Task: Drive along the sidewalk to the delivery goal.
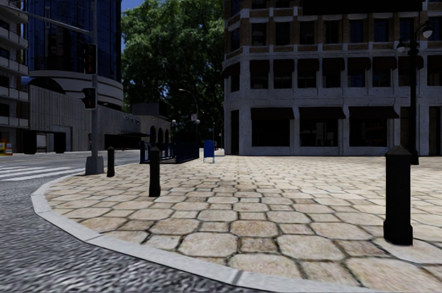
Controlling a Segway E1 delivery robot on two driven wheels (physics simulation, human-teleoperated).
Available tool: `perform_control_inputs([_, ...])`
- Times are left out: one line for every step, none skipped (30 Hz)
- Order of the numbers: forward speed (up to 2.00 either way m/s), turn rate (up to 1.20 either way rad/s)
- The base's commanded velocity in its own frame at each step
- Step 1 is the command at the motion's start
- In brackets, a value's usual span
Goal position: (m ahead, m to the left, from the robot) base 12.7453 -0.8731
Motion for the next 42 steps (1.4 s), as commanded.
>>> perform_control_inputs([2.00, -0.05])
perform_control_inputs([2.00, 0.00])
perform_control_inputs([2.00, 0.00])
perform_control_inputs([2.00, 0.00])
perform_control_inputs([2.00, 0.00])
perform_control_inputs([2.00, 0.00])
perform_control_inputs([2.00, 0.00])
perform_control_inputs([2.00, 0.00])
perform_control_inputs([2.00, 0.00])
perform_control_inputs([2.00, 0.00])
perform_control_inputs([2.00, 0.00])
perform_control_inputs([2.00, 0.00])
perform_control_inputs([2.00, 0.00])
perform_control_inputs([2.00, 0.00])
perform_control_inputs([2.00, 0.00])
perform_control_inputs([2.00, 0.00])
perform_control_inputs([2.00, 0.00])
perform_control_inputs([2.00, 0.00])
perform_control_inputs([2.00, 0.00])
perform_control_inputs([2.00, 0.00])
perform_control_inputs([2.00, 0.00])
perform_control_inputs([2.00, 0.00])
perform_control_inputs([2.00, 0.00])
perform_control_inputs([2.00, 0.00])
perform_control_inputs([2.00, 0.00])
perform_control_inputs([2.00, 0.00])
perform_control_inputs([2.00, 0.00])
perform_control_inputs([2.00, 0.00])
perform_control_inputs([2.00, 0.00])
perform_control_inputs([2.00, 0.00])
perform_control_inputs([2.00, 0.00])
perform_control_inputs([2.00, 0.00])
perform_control_inputs([2.00, 0.00])
perform_control_inputs([2.00, 0.00])
perform_control_inputs([2.00, 0.00])
perform_control_inputs([2.00, 0.00])
perform_control_inputs([2.00, 0.00])
perform_control_inputs([2.00, 0.00])
perform_control_inputs([2.00, 0.00])
perform_control_inputs([2.00, 0.00])
perform_control_inputs([2.00, 0.00])
perform_control_inputs([2.00, 0.00])
